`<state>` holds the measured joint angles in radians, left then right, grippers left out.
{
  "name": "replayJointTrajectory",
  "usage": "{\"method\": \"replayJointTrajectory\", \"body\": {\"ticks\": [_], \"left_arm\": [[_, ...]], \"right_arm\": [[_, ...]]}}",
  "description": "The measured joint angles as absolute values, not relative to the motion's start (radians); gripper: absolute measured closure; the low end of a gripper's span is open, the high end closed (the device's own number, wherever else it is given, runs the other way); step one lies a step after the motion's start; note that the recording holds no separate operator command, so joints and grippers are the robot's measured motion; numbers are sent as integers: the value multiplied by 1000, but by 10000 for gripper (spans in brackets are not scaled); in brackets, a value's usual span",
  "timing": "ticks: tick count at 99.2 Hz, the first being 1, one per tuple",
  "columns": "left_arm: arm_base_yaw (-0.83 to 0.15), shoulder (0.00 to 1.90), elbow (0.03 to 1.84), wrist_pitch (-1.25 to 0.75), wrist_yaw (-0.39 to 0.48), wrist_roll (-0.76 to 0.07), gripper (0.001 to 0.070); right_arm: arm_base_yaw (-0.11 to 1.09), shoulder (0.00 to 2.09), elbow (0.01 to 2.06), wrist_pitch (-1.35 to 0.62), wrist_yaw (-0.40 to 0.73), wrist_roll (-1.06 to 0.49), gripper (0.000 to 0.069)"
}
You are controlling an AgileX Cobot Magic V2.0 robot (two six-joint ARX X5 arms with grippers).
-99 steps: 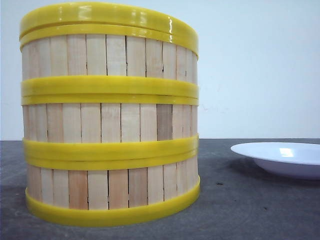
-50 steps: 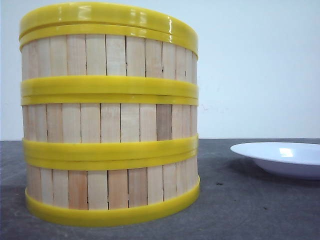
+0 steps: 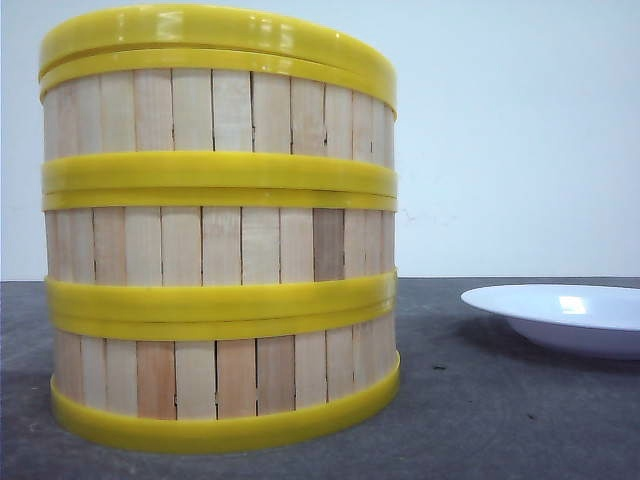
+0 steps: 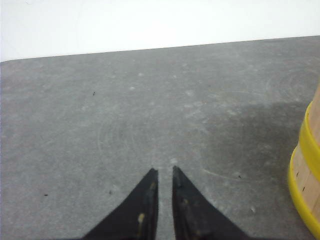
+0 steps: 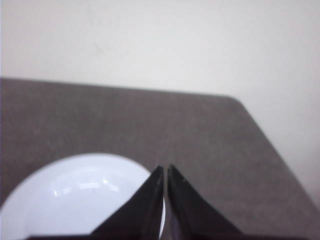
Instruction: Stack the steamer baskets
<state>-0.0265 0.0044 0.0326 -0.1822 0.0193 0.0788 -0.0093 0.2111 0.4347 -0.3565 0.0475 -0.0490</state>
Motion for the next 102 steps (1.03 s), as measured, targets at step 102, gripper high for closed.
{"method": "replayJointTrajectory", "body": {"ticks": [102], "left_arm": [[-27, 4, 33, -182, 19, 79, 685]], "right_arm": [[-27, 7, 14, -118, 0, -6, 682]]}}
